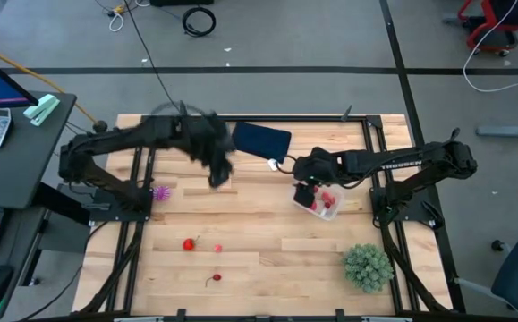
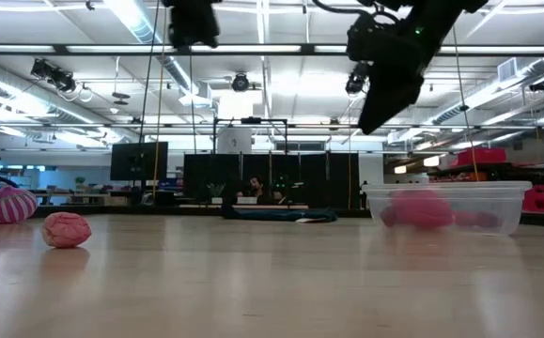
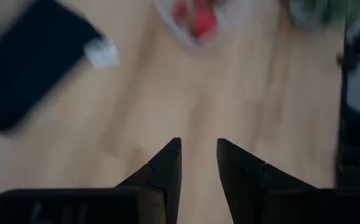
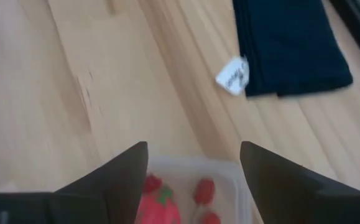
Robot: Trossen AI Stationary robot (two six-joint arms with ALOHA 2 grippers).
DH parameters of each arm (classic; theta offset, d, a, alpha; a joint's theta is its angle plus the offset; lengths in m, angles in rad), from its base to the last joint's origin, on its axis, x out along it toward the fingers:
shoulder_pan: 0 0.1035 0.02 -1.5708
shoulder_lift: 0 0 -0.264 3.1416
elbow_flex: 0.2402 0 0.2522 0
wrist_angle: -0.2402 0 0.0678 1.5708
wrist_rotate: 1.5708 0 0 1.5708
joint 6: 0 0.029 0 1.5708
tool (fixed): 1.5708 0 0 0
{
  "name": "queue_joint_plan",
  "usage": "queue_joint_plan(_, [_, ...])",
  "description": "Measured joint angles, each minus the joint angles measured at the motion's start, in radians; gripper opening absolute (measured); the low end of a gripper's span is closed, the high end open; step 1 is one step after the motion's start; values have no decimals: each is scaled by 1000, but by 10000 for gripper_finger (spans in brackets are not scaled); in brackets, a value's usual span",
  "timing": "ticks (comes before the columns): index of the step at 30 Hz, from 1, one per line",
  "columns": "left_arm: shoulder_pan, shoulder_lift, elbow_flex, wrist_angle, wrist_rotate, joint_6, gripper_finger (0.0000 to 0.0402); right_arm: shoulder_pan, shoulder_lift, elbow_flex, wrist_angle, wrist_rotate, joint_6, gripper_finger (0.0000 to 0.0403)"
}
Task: Pick and placing Produce into tupperware
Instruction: Put the strawberry into the transparent bin
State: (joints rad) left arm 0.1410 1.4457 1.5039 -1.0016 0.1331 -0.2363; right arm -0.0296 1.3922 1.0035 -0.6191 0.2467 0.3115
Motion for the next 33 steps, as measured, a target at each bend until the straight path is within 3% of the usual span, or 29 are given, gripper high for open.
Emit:
queue_joint_plan(8, [-316,1,-244,4,1,-260,107,0,0,0,49,14,-26,252])
queue_joint_plan(14, [-472,1,-413,137,-1,-449,107,0,0,0,50,14,-27,245])
queue_joint_plan(23, [-509,1,-608,256,-88,-618,107,0,0,0,52,14,-27,243])
queue_joint_plan(33, [-530,1,-695,378,-88,-701,107,0,0,0,52,14,-27,242])
